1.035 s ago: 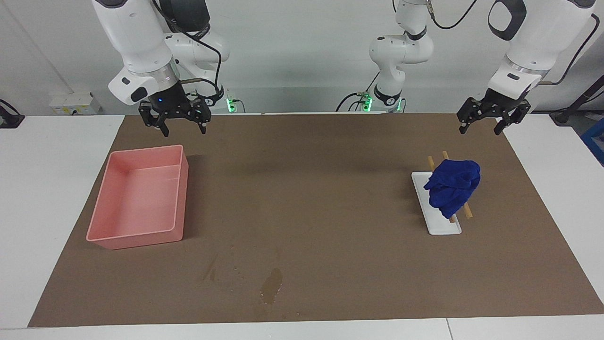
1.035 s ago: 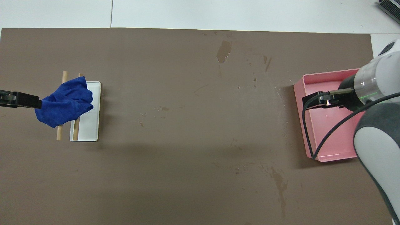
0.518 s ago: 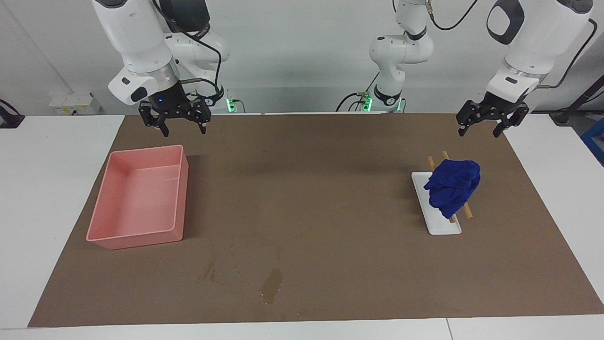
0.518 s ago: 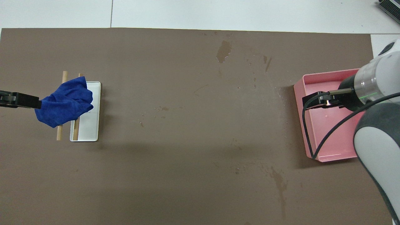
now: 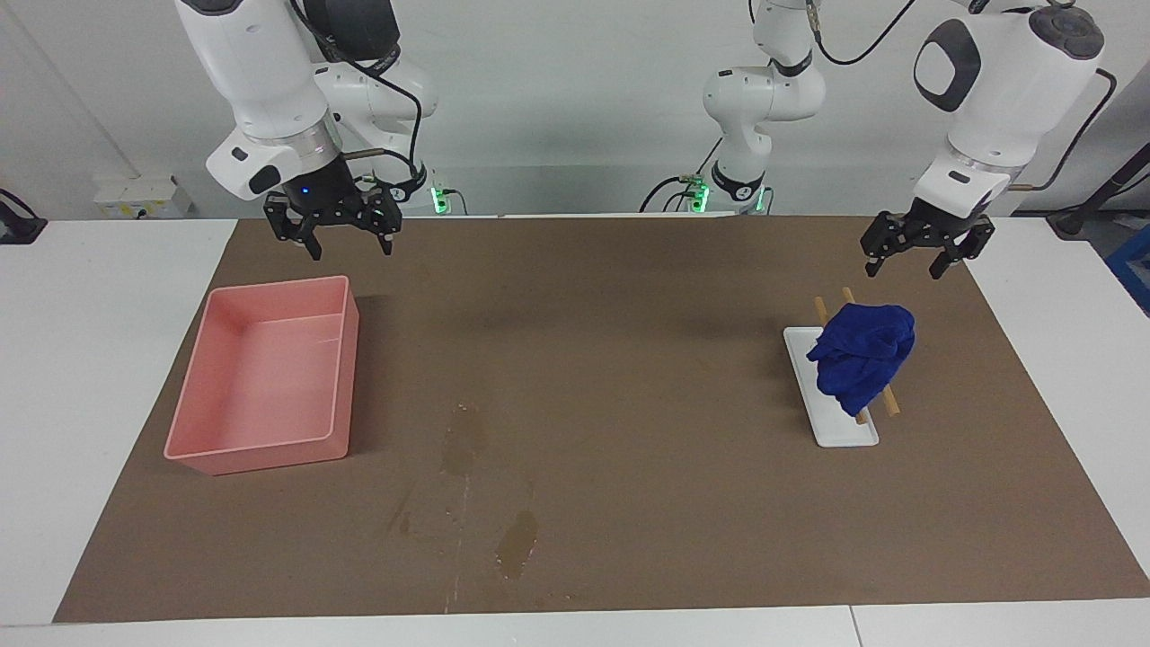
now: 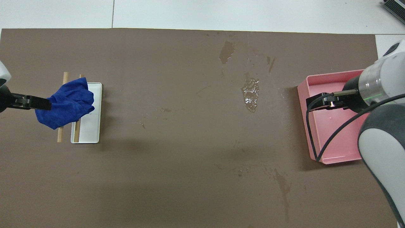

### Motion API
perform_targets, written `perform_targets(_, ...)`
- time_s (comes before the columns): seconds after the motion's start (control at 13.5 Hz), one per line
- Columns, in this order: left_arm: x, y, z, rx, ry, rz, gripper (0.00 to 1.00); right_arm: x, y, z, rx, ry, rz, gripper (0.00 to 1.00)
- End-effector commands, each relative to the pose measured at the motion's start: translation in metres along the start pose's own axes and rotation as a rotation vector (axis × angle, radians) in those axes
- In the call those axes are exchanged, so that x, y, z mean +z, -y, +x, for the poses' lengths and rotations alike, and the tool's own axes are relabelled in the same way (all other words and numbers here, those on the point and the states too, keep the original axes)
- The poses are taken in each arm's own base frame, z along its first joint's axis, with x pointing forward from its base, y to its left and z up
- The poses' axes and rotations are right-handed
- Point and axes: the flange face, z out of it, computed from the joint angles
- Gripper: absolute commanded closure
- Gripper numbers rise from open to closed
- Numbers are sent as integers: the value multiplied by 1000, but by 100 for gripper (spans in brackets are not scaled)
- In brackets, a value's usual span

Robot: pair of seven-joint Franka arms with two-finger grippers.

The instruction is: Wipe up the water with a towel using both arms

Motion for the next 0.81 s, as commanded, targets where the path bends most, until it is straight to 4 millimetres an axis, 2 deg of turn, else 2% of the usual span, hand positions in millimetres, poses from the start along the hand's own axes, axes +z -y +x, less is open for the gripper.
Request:
perform_targets(0.0, 20, 2, -3, 17, -22, -4, 0, -1, -4, -5, -4, -10, 18, 0)
perform_targets(0.37, 61, 31, 13, 13, -31, 8, 0, -1, -4, -5, -4, -10, 18, 0)
perform_targets(0.59, 89, 34, 22, 12, -28, 10, 0, -1, -4, -5, -4, -10, 18, 0)
perform_targets(0.74, 105, 31, 17, 10, -24, 4, 0, -1, -4, -5, -4, -10, 18, 0)
